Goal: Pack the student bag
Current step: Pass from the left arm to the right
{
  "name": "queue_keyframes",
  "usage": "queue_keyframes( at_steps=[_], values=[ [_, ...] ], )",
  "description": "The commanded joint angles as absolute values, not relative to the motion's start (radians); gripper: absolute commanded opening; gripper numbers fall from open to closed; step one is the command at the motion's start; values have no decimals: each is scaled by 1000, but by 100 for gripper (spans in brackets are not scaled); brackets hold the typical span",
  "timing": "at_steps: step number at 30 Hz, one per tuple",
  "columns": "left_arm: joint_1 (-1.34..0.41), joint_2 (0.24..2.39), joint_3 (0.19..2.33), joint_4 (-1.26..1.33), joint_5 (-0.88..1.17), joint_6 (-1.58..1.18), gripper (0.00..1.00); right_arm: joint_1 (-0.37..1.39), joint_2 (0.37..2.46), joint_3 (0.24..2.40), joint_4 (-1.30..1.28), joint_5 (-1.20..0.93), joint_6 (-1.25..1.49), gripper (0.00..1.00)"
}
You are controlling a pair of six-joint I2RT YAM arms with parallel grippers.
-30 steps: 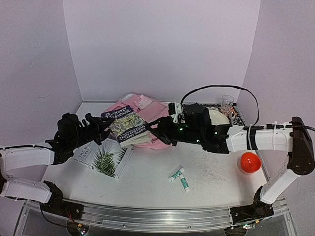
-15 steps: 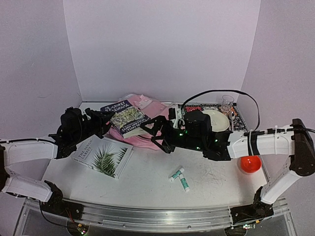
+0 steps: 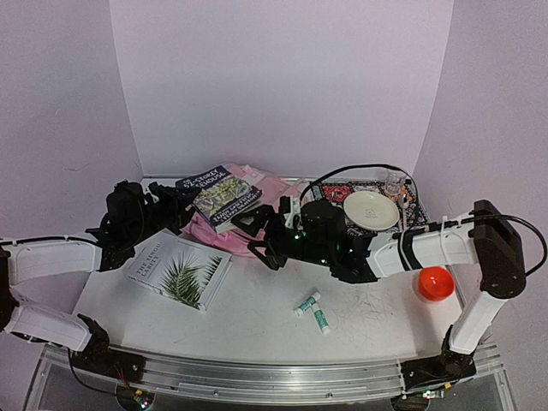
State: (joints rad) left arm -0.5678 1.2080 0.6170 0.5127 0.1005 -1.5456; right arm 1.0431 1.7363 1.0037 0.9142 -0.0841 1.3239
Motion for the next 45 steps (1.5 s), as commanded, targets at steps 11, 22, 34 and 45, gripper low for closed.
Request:
queue_keyframes(
  at_steps=[11,22,34,45],
  values=[
    [-583,1209,669,649,102,-1564,0,1031,1726,984,1143,-100,1329,98],
    [-584,1239,681,663,146,-1580,0,1020,1754,1021,1151,-64,1329,98],
    [-605,1199,628,664,156,-1600,0,977,1762,1021,1164,-14,1341,81],
    [-624,1211,613,665,163,-1557,0,948,1729,954,1221,-22,1335,25]
  ],
)
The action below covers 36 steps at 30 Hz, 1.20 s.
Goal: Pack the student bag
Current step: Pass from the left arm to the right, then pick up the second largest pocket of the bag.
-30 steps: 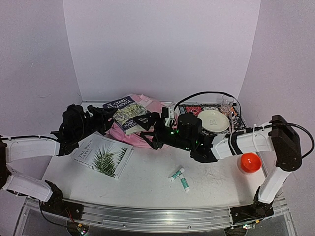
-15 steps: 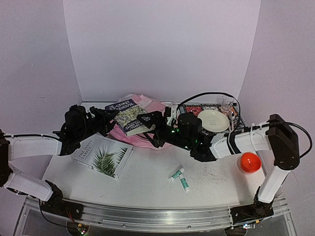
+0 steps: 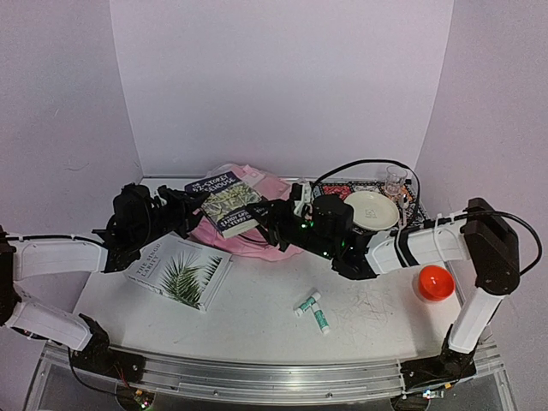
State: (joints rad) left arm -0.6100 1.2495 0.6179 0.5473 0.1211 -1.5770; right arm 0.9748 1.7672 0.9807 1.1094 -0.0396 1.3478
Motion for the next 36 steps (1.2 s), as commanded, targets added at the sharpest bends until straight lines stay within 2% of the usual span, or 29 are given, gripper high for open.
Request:
queue_keyframes(
  at_steps=[1,3,12,18,23,27,36],
  values=[
    [-624,1211,605,665,159,-1545,0,941,1717,937,1222,-23,1328,17],
    [-623,1217,589,664,151,-1519,4,929,1690,914,1223,-26,1316,0],
    [-620,1375,667,630,232,-1316,46,839,1533,749,1220,-8,1288,0],
    [-615,1499,854,391,274,-1064,62,751,1379,610,1150,21,1263,0],
    [-622,1666,1132,33,244,-781,69,686,1234,537,1005,54,1221,0],
    [-628,1777,1316,-157,180,-633,73,647,1127,508,875,95,1188,0],
    [-752,1966,1635,-420,-101,-328,78,594,1008,468,721,112,1180,0]
  ],
)
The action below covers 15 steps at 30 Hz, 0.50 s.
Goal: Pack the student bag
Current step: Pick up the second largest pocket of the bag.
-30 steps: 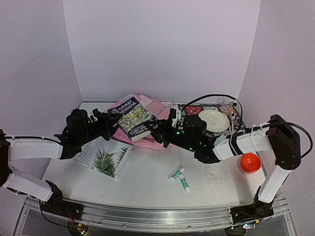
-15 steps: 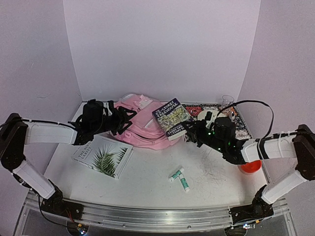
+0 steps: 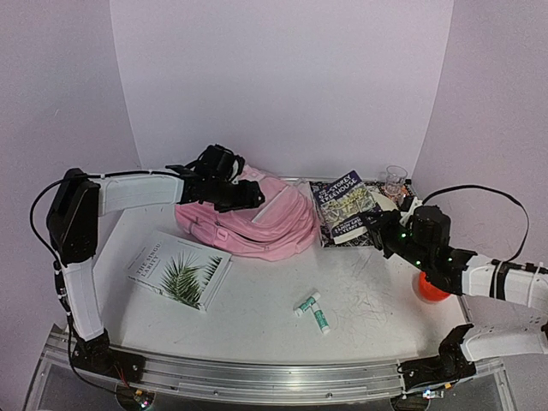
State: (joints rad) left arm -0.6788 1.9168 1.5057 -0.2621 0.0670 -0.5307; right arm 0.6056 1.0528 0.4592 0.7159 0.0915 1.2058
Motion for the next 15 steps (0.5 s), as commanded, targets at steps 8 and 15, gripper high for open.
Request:
queue_keyframes(
  at_steps=[8,15],
  values=[
    [-894,2124,1839,-546,-358,-131,80,592,996,479,670,100,1168,0],
    [-917,2213,1930,-593,-459,-60,81,592,1006,485,660,86,1173,0]
  ],
)
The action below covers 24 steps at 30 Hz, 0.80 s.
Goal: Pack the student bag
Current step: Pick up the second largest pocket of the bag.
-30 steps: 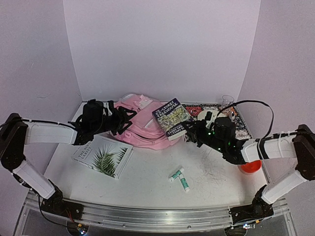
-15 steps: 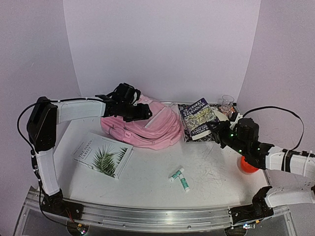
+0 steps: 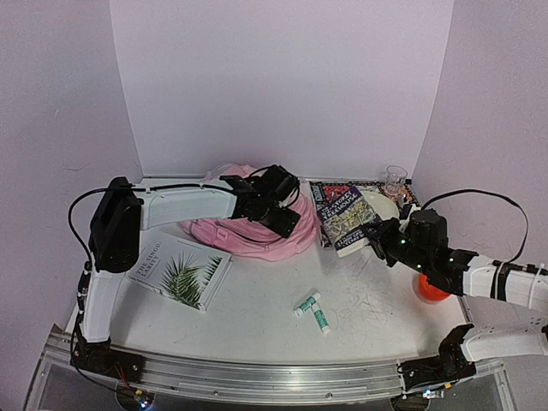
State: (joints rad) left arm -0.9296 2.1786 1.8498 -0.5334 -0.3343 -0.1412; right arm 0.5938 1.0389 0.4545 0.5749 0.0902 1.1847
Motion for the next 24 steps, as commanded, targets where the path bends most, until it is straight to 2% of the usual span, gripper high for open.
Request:
queue_keyframes(
  at_steps=[1,6,9,12,15,18,19,24],
  values=[
    [-919,2228,1939,-601,-475,-55,80,592,1006,486,660,87,1175,0],
    [-920,2284,1979,-633,-582,-24,77,592,1008,487,660,85,1175,0],
    [-921,2298,1983,-643,-619,-5,71,592,1010,488,660,83,1175,0],
    [-921,2301,1980,-651,-630,-2,52,592,1014,491,660,77,1170,0],
    [-921,2279,1975,-659,-627,-2,23,592,1027,508,660,56,1155,0],
    [-920,2228,1961,-663,-611,-4,4,592,1050,529,660,23,1137,0],
    [-920,2211,1955,-664,-604,-10,0,593,1056,538,660,11,1128,0],
    [-920,2117,1921,-664,-579,-38,0,593,1072,563,660,-44,1109,0]
  ],
)
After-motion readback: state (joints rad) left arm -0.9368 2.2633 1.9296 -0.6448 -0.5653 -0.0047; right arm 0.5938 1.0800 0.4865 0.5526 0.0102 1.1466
